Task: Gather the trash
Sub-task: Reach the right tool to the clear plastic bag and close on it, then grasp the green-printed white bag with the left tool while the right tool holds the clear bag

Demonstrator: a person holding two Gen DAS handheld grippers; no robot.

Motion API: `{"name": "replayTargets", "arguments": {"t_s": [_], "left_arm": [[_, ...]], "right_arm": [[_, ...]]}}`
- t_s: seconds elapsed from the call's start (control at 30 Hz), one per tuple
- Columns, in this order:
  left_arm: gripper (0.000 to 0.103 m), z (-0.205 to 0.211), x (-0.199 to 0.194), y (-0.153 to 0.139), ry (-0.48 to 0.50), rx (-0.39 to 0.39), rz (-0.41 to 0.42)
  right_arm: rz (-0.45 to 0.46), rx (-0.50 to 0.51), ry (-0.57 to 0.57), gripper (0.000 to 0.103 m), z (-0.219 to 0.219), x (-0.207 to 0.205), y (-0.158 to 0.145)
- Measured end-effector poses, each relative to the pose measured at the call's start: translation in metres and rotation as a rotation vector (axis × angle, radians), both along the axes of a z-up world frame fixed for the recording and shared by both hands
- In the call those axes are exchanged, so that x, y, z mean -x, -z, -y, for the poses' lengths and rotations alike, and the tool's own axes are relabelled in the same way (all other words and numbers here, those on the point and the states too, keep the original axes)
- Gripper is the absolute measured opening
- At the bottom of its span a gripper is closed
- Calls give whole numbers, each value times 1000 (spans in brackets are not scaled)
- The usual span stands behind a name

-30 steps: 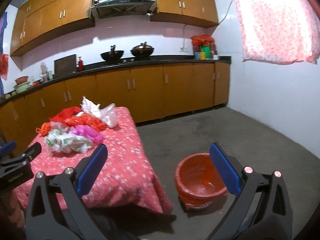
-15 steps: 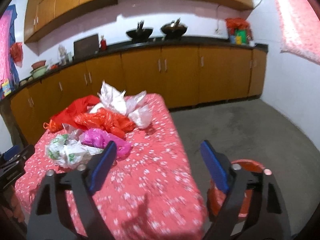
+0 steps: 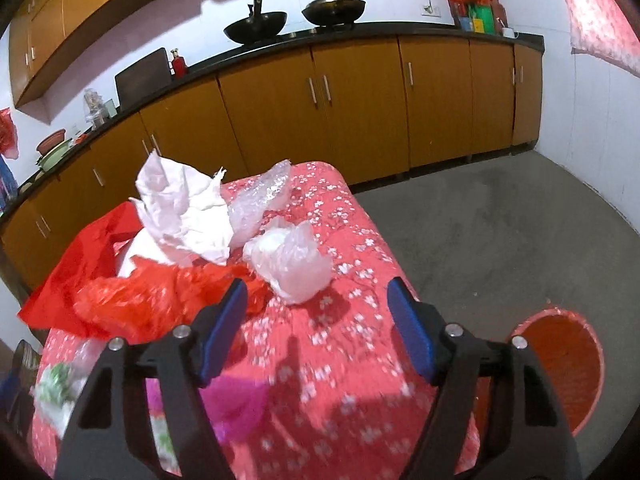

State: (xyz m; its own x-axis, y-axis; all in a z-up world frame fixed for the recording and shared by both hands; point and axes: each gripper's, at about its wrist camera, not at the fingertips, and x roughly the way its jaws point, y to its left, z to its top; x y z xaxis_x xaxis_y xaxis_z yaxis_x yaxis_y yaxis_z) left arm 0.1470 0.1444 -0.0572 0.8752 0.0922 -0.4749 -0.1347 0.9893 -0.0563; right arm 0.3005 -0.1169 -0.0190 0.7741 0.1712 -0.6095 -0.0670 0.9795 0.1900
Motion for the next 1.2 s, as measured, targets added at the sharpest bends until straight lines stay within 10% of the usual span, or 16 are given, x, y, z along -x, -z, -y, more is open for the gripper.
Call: {"name": "replayTargets", "arguments": {"t_s": [0.33, 0.63, 0.77, 0.9, 1.2], "left_arm": [[65, 6, -19, 2, 50, -4, -8], [64, 9, -24, 1, 91, 35, -9], [14, 9, -31, 5, 122, 47, -34], [0, 6, -29, 4, 123, 32, -32], [0, -23, -23, -4, 79, 87, -30]], "right_arm": [[-33, 7, -18, 11, -15, -31, 11], [-38, -1, -32, 11, -14, -20, 14], [-34, -6, -42, 10, -12, -17, 11], [-25, -5, -47, 10, -11, -11, 8], [-6, 11, -53, 10, -12, -1, 0]]}}
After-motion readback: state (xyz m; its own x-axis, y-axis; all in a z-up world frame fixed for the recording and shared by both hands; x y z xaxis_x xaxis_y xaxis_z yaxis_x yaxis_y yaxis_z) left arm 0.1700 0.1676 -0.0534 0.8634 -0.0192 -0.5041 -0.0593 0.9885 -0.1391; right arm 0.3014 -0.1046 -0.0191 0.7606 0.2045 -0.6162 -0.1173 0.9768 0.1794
